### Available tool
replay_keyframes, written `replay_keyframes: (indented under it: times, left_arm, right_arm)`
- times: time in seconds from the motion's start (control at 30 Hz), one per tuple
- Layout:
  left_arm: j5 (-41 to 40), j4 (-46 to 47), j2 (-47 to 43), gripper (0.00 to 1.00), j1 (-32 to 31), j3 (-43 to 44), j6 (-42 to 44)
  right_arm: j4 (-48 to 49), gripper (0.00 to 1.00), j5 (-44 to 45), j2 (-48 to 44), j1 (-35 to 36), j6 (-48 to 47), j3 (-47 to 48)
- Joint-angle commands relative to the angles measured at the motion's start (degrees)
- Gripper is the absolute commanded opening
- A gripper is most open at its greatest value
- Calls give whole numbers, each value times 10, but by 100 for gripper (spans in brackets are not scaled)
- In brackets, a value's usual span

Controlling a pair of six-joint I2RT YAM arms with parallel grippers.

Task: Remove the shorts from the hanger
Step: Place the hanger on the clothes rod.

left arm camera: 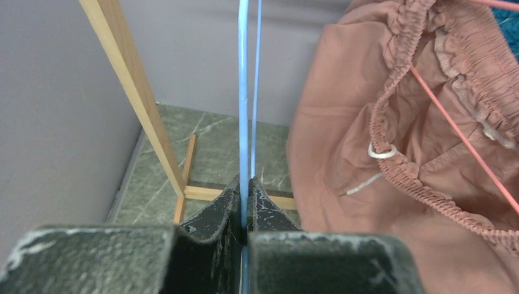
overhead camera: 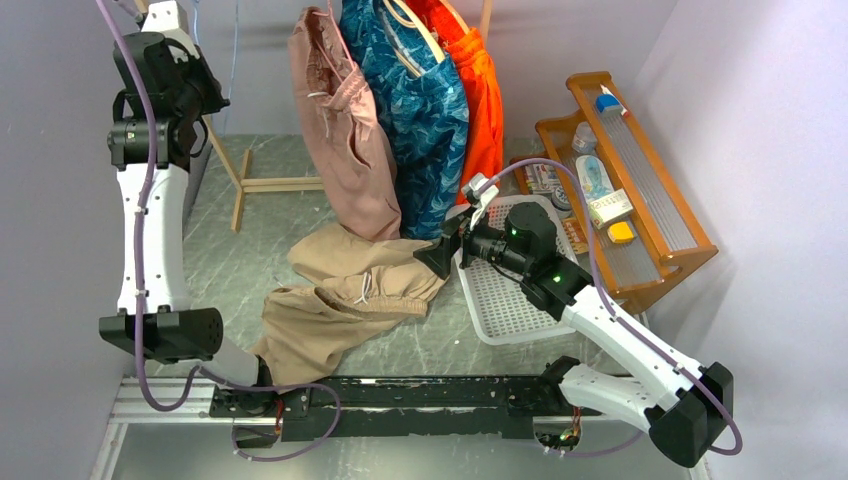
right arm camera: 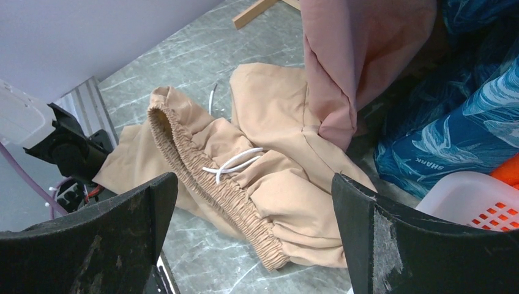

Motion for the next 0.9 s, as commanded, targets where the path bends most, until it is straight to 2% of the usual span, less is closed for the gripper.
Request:
replay_keyframes:
  times: [0.0,0.13,0.17,0.4,0.5,0.63,0.77,0.87]
  left_arm:
    - [50,-13,4,7,15,15,-8]
    - [69,7,-22,8,18,-46,-16]
    - [73,6,-27,13,19,-54,-14]
    - [60,0,-69,77,24,-103,-27]
    - [50,6,-99,98,24,-138,-36]
    - [46,19,-154,99,24,-205,-47]
    - [27,58,-245,99,24,-316,-65]
    - [3,70,-312,99,24,-390,-93]
  right_arm:
    - [-8,100,8,-12,-1,-11,10]
    - [-4,100,8,-14,-1,-9,7]
    - [-4,100,6,-13,0,-9,6]
    - [-1,100,0,6,-1,-1,13]
    - [1,100,32,14,0,41,19]
    - [14,100,72,12,-1,164,5]
    - [103,100,-19,29,0,188,-51]
    - [114,100,-57,70,25,195,-57]
